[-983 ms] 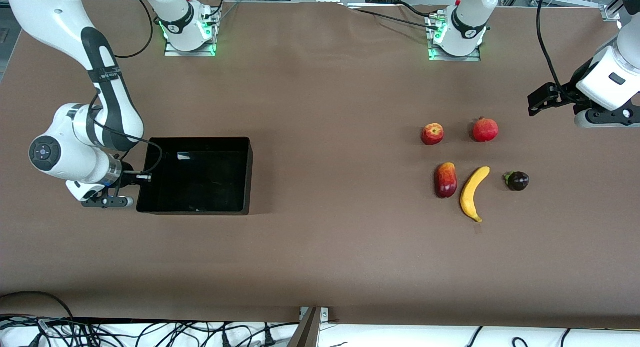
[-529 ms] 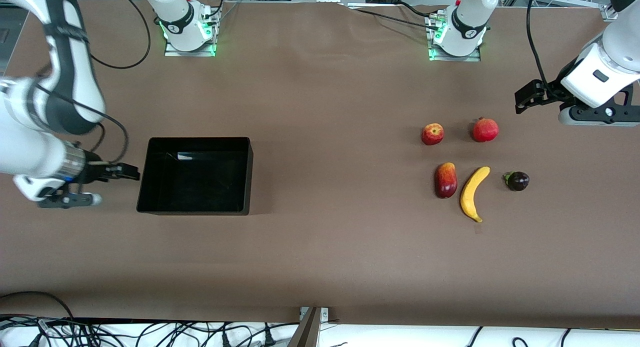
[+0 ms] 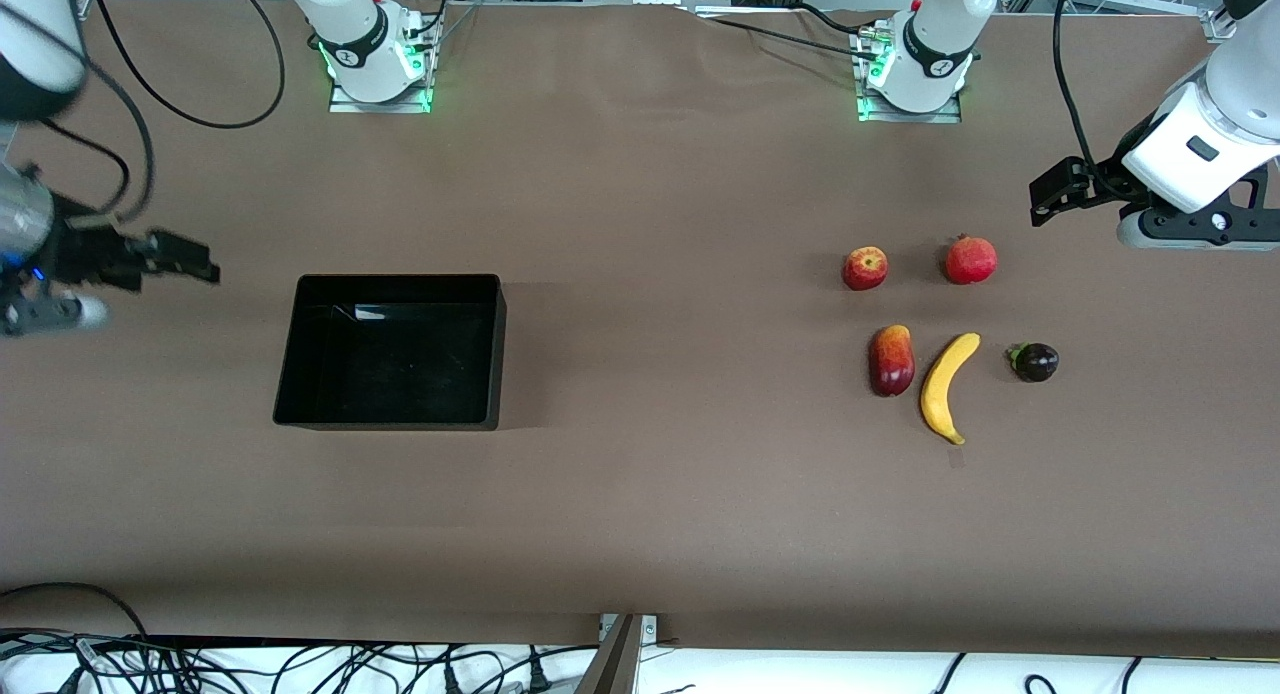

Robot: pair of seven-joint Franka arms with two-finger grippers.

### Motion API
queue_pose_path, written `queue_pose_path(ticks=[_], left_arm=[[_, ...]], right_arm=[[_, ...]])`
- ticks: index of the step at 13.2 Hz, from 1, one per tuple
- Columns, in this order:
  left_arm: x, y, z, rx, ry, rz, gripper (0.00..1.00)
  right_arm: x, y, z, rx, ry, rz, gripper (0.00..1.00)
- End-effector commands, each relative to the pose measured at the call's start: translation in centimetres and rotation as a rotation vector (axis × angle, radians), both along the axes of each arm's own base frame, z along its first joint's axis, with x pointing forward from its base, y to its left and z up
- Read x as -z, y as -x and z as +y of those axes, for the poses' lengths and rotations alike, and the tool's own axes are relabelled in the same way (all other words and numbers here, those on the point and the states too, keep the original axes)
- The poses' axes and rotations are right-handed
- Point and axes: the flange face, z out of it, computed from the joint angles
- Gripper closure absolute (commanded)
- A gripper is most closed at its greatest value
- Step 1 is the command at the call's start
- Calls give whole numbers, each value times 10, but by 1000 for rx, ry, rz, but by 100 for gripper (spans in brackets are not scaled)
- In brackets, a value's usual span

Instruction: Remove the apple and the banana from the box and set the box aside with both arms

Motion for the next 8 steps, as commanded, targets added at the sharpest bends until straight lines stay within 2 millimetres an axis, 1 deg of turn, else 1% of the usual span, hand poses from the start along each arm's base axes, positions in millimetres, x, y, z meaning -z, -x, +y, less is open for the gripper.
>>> queue_pose_path(ticks=[1, 2, 3, 5, 8], left_arm=[[-9, 2, -2, -3, 18, 2, 0], [-9, 2, -1, -3, 18, 2, 0], [-9, 2, -1, -4, 18, 3, 0], [-9, 2, -1, -3, 18, 3, 0], [-10, 2, -4, 2, 17, 2, 0]], right_arm=[[-5, 47, -1, 12, 10, -16, 0], [2, 55, -1, 12, 9, -30, 0], [3, 56, 3, -1, 10, -35, 0], [-4, 51, 15, -22, 43, -53, 0], [-9, 45, 14, -17, 42, -70, 0]])
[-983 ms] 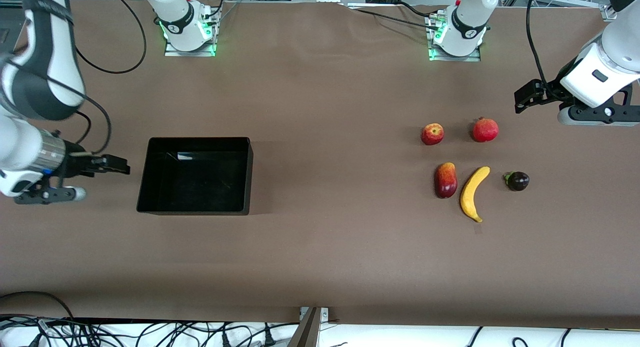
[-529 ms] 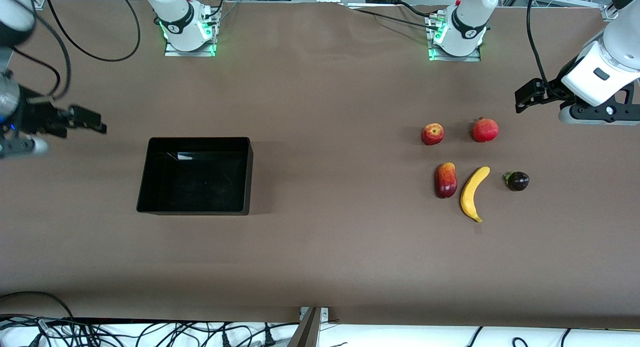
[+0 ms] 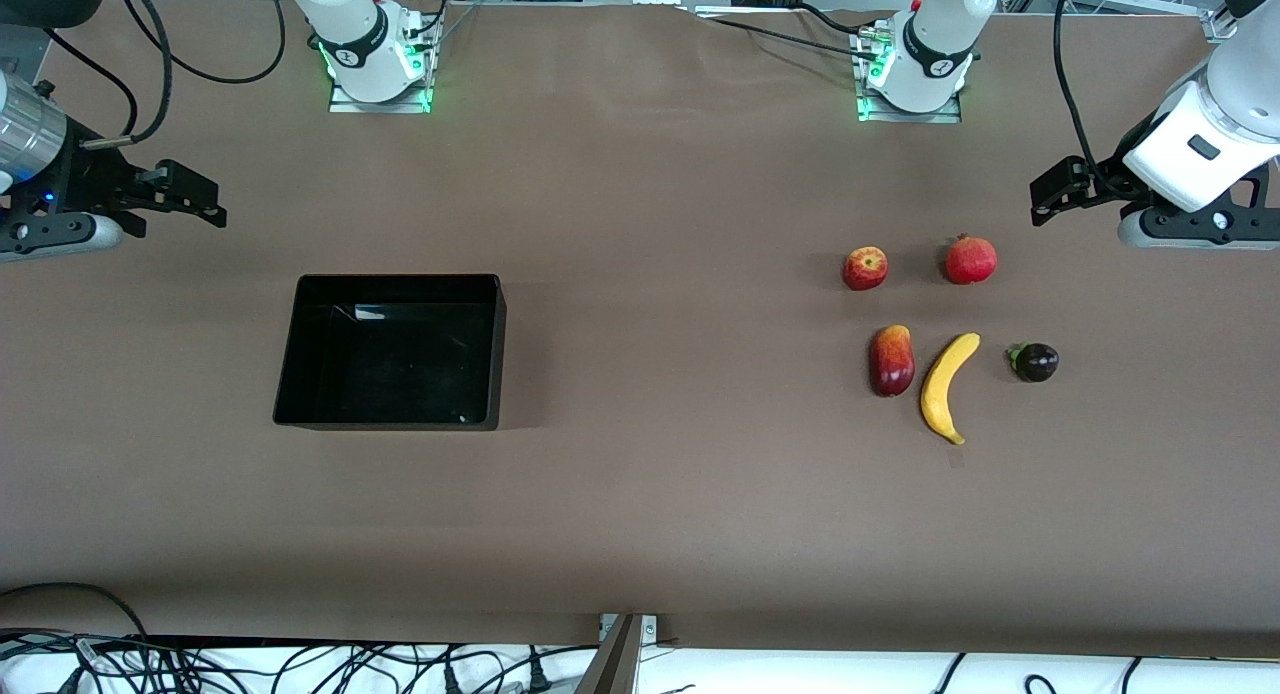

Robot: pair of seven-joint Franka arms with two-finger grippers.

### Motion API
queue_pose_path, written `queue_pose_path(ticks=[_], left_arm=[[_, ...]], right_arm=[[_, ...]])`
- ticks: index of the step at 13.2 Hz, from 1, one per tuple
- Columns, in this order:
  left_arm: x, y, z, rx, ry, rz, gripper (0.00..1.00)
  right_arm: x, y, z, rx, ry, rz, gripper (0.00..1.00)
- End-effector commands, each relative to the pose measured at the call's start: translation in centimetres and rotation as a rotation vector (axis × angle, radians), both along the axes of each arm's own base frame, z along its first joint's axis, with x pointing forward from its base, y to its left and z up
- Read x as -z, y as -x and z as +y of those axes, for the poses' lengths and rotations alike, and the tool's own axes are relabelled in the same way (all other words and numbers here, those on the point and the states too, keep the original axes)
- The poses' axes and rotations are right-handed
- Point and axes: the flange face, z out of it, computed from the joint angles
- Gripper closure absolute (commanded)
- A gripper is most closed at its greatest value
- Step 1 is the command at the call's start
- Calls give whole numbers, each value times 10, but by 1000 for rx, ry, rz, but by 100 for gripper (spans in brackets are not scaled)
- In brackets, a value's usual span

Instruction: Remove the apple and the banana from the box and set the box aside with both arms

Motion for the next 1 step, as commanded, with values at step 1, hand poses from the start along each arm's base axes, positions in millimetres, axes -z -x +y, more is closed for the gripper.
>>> queue_pose_path(ticks=[1], left_arm=[[-9, 2, -3, 1, 17, 3, 0]], right_arm=[[-11, 0, 0, 5, 19, -24, 0]])
